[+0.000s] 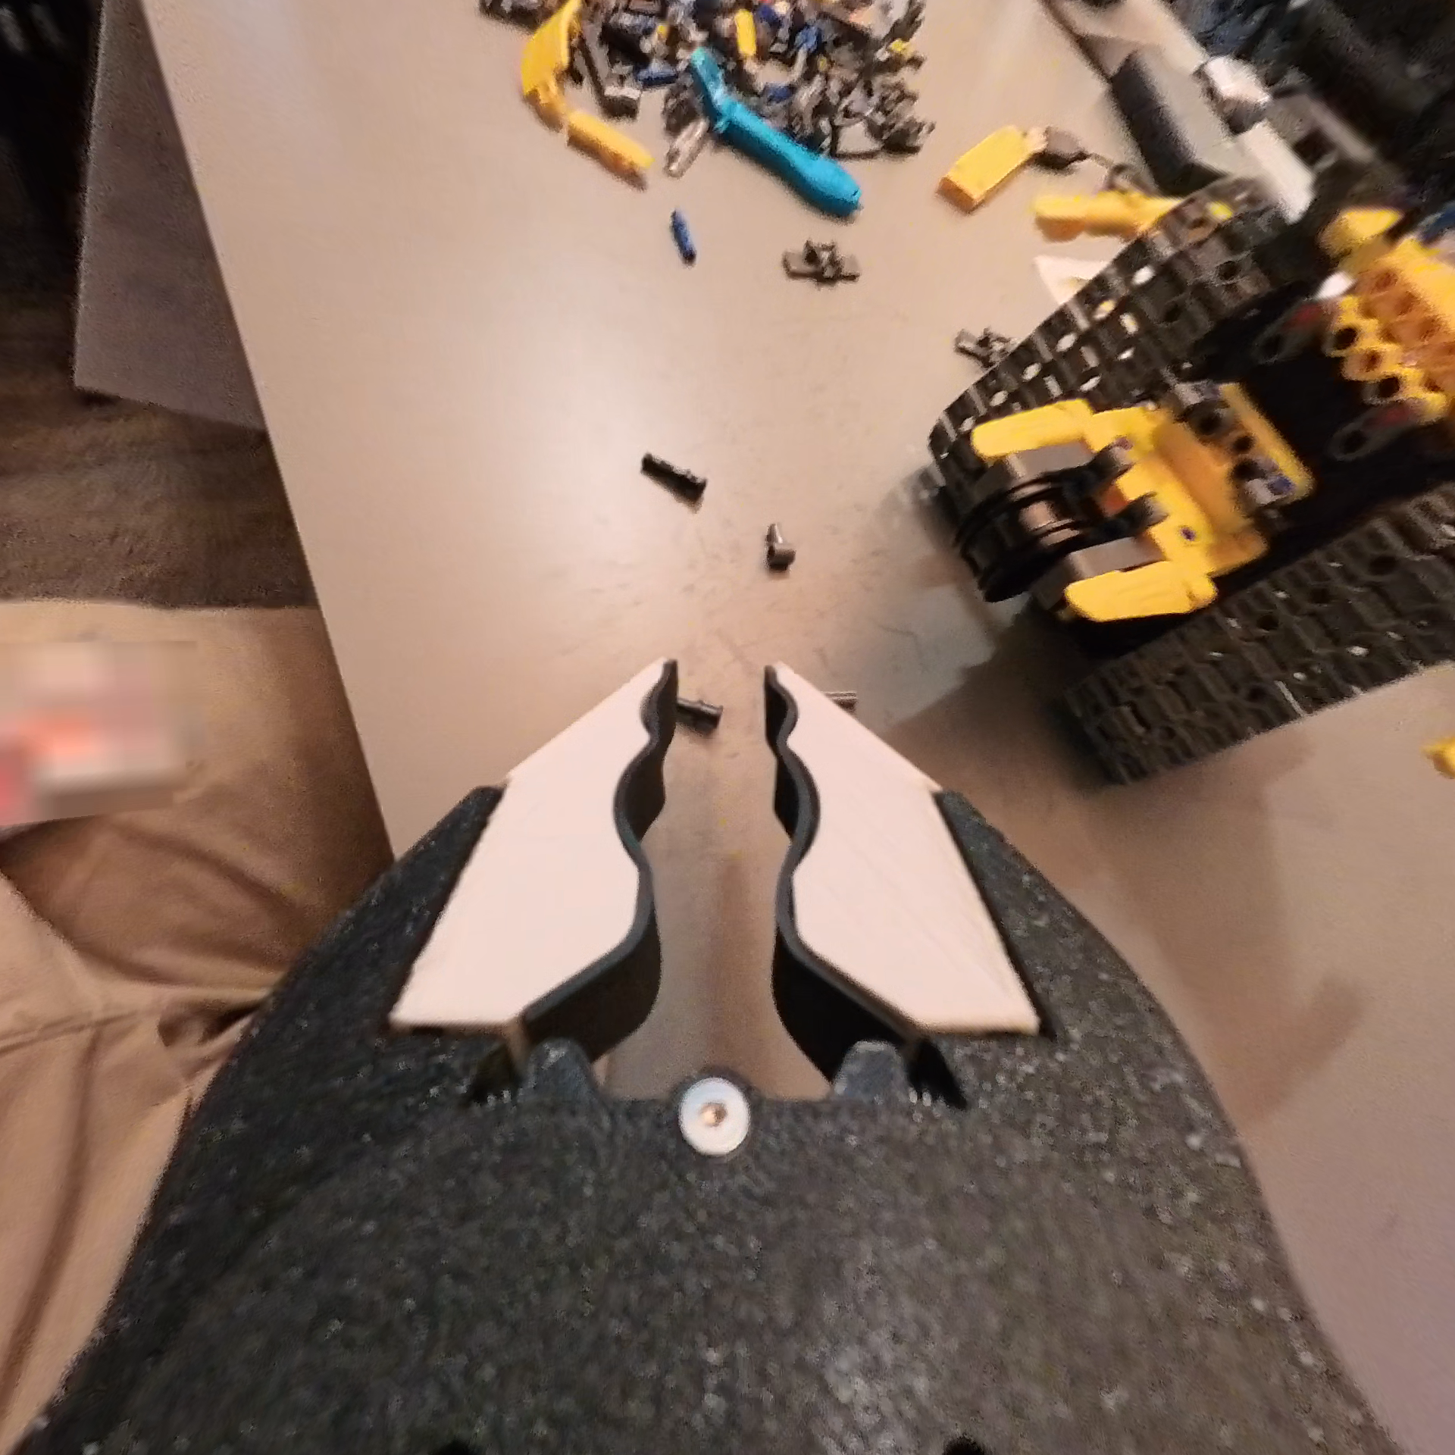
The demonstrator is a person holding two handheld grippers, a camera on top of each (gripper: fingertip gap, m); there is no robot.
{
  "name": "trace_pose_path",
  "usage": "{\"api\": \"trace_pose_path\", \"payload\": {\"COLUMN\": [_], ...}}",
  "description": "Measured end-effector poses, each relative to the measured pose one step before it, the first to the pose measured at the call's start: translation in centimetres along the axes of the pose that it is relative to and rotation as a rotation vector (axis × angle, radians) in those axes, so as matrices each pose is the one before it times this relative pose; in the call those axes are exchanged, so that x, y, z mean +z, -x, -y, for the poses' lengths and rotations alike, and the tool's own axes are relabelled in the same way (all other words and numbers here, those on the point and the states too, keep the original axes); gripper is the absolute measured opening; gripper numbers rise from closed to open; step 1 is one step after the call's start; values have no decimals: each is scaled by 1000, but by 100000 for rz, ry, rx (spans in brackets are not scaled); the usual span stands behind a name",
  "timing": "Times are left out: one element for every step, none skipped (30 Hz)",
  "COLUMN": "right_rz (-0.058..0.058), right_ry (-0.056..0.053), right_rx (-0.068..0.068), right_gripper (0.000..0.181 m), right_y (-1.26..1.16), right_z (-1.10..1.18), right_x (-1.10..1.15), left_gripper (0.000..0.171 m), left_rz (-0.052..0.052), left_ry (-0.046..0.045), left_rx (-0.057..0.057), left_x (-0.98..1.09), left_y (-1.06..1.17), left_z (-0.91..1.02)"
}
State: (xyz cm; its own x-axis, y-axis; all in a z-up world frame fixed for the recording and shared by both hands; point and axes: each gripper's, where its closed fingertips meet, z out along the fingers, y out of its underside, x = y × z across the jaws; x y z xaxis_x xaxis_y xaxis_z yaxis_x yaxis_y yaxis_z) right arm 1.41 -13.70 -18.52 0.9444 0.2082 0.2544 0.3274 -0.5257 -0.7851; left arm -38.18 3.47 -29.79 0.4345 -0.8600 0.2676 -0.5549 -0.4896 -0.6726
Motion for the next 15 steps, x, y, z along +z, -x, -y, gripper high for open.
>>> {"api": "trace_pose_path", "payload": {"right_rz": [-2168,-2037,-1776,-1292,-921,-586,64,670,1035,1219,1080,865,982,1149,1091], "right_ry": [-1083,-1042,-911,-886,-864,-845,-946,-693,-461,-280,-133,-207,-243,-141,-173], "right_rx": [1424,1364,1522,1546,1475,1427,1329,1341,989,332,-312,-1008,-1602,-1926,-2121], "right_gripper": [22,23,24,25,26,26,26,26,26,26,27,27,27,27,27], "right_y": [13,68,125,223,299,381,503,604,681,744,761,766,820,855,883], "right_z": [363,370,369,400,444,506,599,628,641,635,615,594,570,528,517], "right_x": [-456,-433,-391,-339,-260,-191,-121,-22,81,173,270,358,478,577,674], "left_gripper": [33,33,34,34,34,34,34,34,34,34,34,34,34,34,34], "left_rz": [634,1300,2094,2261,1952,1696,1207,778,-90,-554,-486,-647,-775,-452,489], "left_ry": [91,39,18,183,352,-114,-439,-250,-198,-370,-430,-151,178,546,1094], "left_rx": [-2889,-2771,-2422,-2501,-3223,-3599,-4075,-4977,-5641,-5992,-6133,-5951,-5495,-4726,-4079], "left_x": [63,100,130,175,233,249,293,307,335,351,346,346,356,362,351], "left_y": [1038,1182,1335,1428,1392,1332,1212,1104,950,854,853,811,764,764,845], "left_z": [-1504,-1588,-1687,-1800,-1897,-1900,-1927,-1987,-2021,-2017,-2012,-2018,-2019,-2029,-2047]}}
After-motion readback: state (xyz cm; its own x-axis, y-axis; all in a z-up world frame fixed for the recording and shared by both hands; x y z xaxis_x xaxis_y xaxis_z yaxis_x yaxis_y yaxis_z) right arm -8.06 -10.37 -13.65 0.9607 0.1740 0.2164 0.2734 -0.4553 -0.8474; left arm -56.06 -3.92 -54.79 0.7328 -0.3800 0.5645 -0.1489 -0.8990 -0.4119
